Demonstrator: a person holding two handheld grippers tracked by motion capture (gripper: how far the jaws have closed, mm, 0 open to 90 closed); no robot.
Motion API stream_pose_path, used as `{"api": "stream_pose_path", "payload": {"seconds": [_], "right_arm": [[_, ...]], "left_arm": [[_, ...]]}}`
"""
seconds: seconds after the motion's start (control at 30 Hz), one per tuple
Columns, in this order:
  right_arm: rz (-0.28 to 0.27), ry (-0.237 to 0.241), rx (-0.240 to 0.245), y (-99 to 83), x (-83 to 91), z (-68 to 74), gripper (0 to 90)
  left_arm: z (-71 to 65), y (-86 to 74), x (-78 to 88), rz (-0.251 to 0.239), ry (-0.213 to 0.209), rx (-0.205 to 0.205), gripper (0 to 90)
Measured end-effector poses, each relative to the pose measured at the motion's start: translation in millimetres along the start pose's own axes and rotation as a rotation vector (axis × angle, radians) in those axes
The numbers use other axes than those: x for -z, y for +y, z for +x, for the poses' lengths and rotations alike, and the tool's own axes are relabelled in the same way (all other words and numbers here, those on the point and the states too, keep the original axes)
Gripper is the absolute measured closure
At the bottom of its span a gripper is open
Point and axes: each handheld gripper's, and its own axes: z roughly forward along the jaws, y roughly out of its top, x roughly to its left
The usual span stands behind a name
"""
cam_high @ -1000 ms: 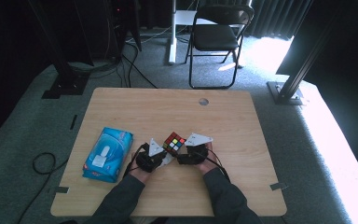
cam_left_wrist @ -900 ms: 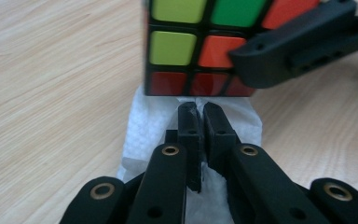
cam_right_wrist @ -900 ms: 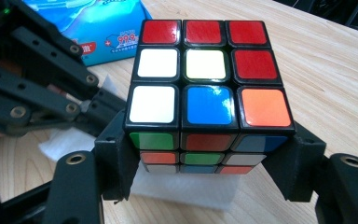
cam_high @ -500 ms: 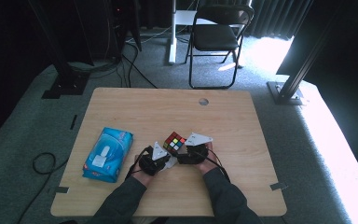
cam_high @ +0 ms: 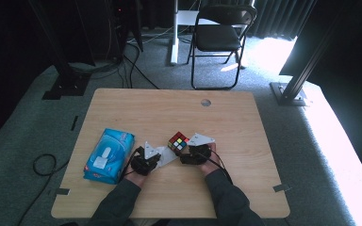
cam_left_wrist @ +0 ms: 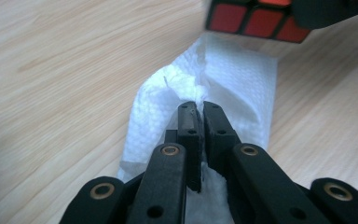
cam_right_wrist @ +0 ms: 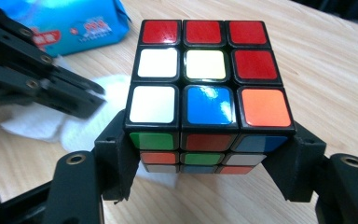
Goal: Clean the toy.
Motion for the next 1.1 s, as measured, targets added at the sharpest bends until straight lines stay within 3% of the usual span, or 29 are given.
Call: {"api": "stream_pose_path", "payload": {"seconds": [0.43,1.1], "right_arm": [[0.056,-0.063,-0.062,-6.1,-10.8,-1.9,33.9],[0.109,-0.091,-0.124,-12.7,-21.8,-4.7,33.8]], "left_arm": [[14.0,-6.4,5.6,0.008,0.097,0.092,87.2],[15.5,-7.5,5.4,0.011,0.099,0.104,83.2]]}}
